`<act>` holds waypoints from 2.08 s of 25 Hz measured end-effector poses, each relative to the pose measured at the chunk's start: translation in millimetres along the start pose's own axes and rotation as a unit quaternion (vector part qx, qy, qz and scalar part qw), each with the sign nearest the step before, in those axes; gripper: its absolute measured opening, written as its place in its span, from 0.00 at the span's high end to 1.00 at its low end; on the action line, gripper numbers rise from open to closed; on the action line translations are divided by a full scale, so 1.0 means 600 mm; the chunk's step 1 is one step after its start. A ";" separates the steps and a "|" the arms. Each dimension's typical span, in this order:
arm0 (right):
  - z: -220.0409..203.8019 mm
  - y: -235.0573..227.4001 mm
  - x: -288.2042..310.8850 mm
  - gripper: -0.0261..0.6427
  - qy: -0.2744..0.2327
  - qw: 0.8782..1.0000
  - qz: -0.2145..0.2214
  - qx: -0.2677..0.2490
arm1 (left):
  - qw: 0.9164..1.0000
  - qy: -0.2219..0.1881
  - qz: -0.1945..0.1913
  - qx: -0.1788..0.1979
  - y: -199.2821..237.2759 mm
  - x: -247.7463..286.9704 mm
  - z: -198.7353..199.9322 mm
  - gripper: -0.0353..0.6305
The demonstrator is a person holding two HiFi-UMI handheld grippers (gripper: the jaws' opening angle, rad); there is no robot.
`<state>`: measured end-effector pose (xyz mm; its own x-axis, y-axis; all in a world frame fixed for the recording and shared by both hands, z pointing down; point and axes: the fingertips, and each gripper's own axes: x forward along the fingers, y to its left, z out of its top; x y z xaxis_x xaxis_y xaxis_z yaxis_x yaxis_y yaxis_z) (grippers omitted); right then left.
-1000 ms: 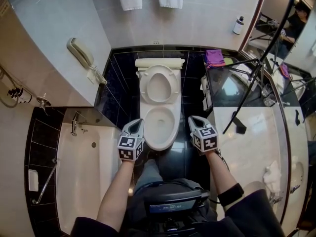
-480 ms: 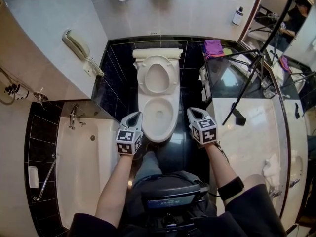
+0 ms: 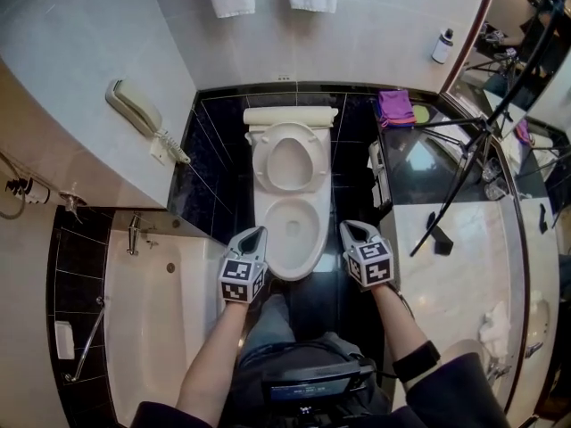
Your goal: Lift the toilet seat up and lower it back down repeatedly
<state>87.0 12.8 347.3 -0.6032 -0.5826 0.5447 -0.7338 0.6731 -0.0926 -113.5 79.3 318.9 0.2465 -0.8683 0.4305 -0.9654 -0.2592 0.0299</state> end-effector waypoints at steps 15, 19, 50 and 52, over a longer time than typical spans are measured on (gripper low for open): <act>0.082 -0.064 0.293 0.74 0.057 0.987 -0.020 -0.151 | 0.998 0.028 -0.049 0.006 0.103 0.246 -0.018 0.96; 0.109 -0.093 0.394 0.70 0.070 0.968 -0.026 -0.240 | 0.997 0.039 -0.066 -0.002 0.129 0.311 -0.025 0.96; 0.218 -0.170 0.776 0.80 0.111 0.848 -0.045 -0.517 | 0.995 0.077 -0.056 -0.025 0.229 0.506 -0.152 0.96; 0.215 -0.167 0.771 0.80 0.111 0.851 -0.044 -0.511 | 0.995 0.081 -0.055 -0.026 0.225 0.504 -0.159 0.96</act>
<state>-158.8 -382.8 500.8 -0.4022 -0.6276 0.6666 -0.0498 0.7420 0.6685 -177.4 -178.2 539.1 0.3377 -0.7557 0.5612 -0.9375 -0.3232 0.1290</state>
